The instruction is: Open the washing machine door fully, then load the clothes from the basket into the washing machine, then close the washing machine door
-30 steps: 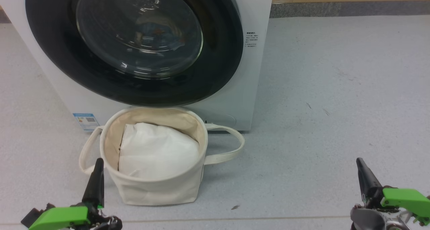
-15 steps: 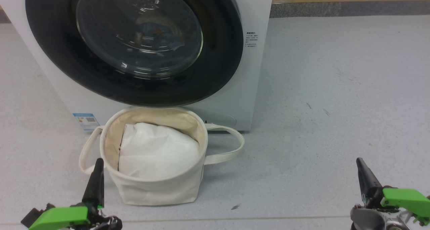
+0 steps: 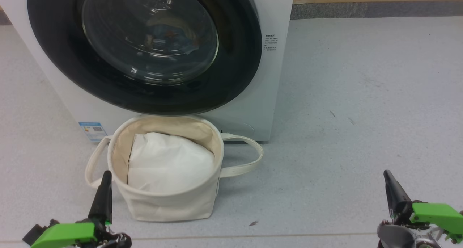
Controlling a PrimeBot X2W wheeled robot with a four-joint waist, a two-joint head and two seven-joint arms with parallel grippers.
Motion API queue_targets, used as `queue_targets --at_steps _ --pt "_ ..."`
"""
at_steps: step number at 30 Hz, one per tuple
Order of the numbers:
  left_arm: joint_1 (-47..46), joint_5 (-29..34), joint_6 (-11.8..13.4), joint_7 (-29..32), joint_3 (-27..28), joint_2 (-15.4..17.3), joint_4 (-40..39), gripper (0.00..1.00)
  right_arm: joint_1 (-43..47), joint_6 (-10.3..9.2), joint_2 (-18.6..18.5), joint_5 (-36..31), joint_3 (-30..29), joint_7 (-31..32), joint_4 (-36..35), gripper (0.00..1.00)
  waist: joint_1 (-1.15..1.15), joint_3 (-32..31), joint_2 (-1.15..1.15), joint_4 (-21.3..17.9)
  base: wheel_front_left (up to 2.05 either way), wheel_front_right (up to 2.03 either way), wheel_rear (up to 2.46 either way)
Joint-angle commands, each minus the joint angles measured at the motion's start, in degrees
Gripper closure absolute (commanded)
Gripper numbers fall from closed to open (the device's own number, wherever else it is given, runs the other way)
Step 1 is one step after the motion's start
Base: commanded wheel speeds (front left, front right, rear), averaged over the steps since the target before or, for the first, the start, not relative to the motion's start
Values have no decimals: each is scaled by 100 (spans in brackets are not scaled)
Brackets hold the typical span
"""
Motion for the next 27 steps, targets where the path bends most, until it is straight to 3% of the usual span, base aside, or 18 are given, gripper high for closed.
queue_targets --at_steps 1,27 --pt "-151 -13 -9 44 201 30 -224 100 -245 1 -21 23 118 49 -207 100 0 0 0 0 0 0 0" --pt "-151 -12 -9 45 202 29 -224 100 -245 1 -21 23 118 49 -207 100 0 0 0 0 0 0 0"
